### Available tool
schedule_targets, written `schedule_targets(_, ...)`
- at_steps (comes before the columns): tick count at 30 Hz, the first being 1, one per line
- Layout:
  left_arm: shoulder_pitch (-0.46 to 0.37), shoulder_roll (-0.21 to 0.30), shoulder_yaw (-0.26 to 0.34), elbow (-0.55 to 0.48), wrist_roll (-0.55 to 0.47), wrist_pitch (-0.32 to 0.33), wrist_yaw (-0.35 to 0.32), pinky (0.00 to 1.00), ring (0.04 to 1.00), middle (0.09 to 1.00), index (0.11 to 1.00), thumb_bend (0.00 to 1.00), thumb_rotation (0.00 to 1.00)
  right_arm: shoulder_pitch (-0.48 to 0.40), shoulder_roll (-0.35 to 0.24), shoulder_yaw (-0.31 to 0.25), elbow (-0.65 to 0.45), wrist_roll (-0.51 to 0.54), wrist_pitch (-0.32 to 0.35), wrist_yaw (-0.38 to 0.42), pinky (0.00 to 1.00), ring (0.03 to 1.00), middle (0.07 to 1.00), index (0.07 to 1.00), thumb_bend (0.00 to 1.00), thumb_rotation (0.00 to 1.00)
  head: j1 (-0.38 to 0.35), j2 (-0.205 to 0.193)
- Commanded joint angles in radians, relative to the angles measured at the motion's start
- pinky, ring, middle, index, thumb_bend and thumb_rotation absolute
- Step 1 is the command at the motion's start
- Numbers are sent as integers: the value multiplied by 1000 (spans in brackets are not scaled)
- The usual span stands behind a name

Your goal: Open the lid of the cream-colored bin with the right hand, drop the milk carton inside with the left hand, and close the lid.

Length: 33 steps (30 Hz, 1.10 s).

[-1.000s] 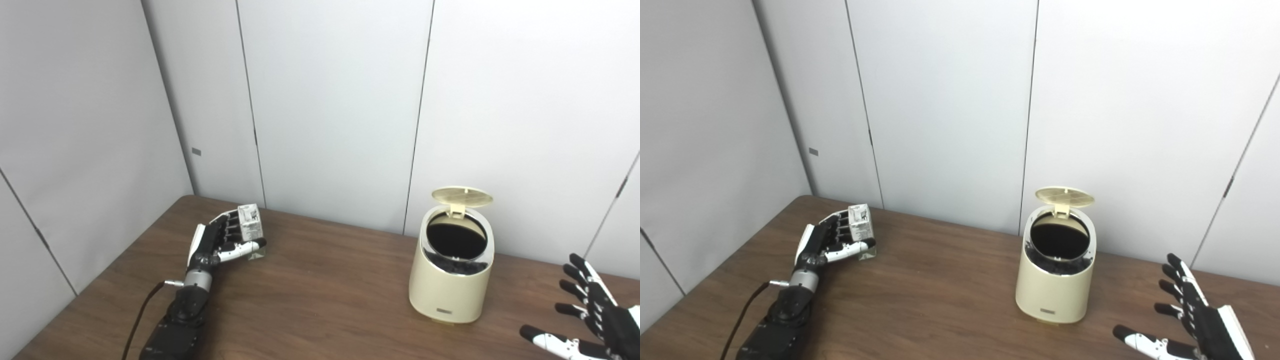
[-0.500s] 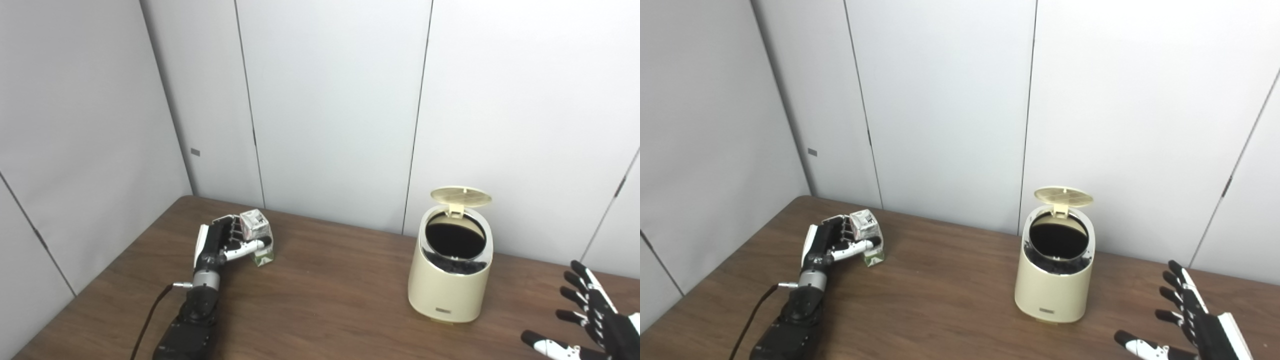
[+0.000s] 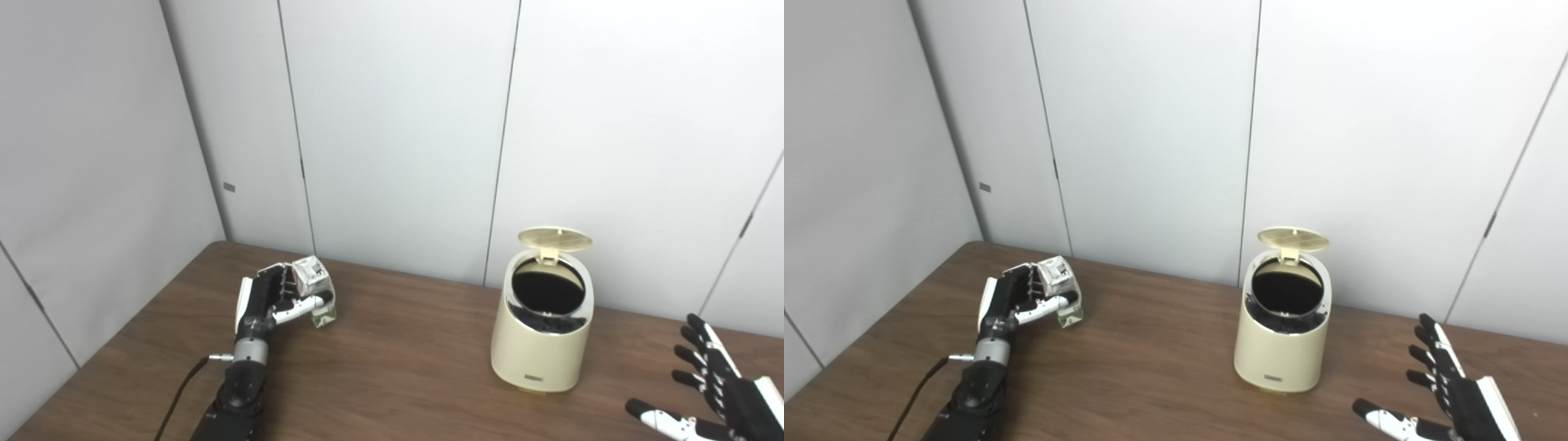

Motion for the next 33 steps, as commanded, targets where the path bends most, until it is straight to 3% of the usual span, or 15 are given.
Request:
schedule_targets(1, -39, 17, 1, -101, 1, -42, -8, 440, 470, 491, 482, 523, 0, -33, -3, -12, 0, 6, -35, -12, 905, 945, 980, 1000, 520, 0, -7, -1)
schedule_targets(3, -28, 14, -5, -154, 22, -35, -12, 426, 452, 478, 488, 523, 0, -33, -4, -16, 16, 14, -45, -14, 917, 948, 980, 1000, 529, 0, -18, -2)
schedule_targets(9, 5, -35, -11, -453, 48, 173, -9, 360, 414, 474, 489, 524, 0, -33, -9, -43, 112, 56, -148, -21, 905, 946, 975, 1000, 584, 0, -50, 3)
schedule_targets(14, 4, -65, -23, -583, 84, 259, -11, 333, 396, 465, 495, 523, 0, -35, -13, -53, 186, 68, -226, -24, 901, 946, 972, 1000, 622, 0, -70, 5)
schedule_targets(21, -6, -96, -57, -671, 130, 303, -29, 407, 441, 474, 489, 523, 0, -44, -24, -56, 293, 63, -333, -31, 853, 917, 952, 992, 670, 1, -114, 12)
schedule_targets(29, -35, -125, -98, -691, 139, 290, -62, 393, 433, 469, 492, 523, 0, -65, -23, -61, 404, 71, -435, -37, 820, 909, 935, 967, 749, 182, -162, 14)
schedule_targets(33, -52, -140, -123, -687, 160, 285, -68, 389, 432, 468, 493, 523, 0, -66, -22, -55, 415, 61, -452, -41, 813, 902, 932, 967, 736, 189, -188, 14)
